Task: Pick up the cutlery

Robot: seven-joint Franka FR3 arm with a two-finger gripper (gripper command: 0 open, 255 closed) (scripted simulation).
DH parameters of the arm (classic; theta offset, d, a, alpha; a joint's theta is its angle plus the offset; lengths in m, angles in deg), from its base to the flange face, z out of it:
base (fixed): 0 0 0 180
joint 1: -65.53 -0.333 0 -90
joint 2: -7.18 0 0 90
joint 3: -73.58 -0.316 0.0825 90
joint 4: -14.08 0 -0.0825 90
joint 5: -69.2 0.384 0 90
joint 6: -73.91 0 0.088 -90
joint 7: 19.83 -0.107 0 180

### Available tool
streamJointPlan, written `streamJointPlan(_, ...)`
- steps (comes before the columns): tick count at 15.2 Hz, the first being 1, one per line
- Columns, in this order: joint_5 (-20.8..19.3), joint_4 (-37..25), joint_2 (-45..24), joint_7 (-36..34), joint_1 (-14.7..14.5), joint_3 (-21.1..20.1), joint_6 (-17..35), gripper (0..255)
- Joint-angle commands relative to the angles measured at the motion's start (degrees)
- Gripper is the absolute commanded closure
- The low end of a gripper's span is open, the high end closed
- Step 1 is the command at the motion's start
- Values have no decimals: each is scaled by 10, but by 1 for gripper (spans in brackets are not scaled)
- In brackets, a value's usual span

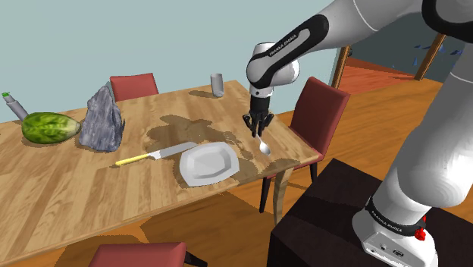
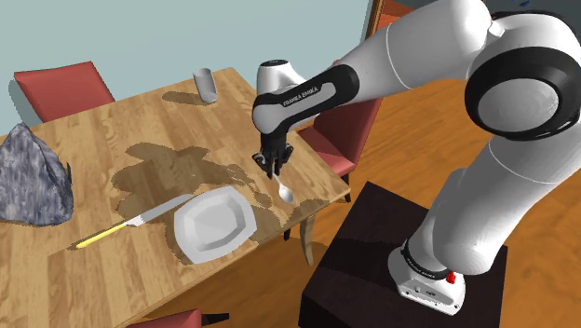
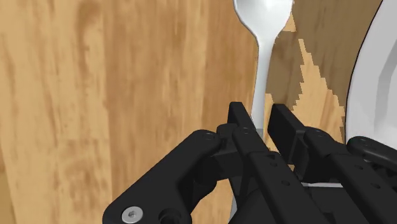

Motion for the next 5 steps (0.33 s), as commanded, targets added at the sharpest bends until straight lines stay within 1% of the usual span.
streamJointPlan(1, -3, -5, 10, -4, 0, 0, -15, 255)
streamJointPlan(3, -7, -12, 19, -8, 1, 1, -30, 255)
streamJointPlan(5, -7, -12, 19, -9, 1, 1, -31, 255)
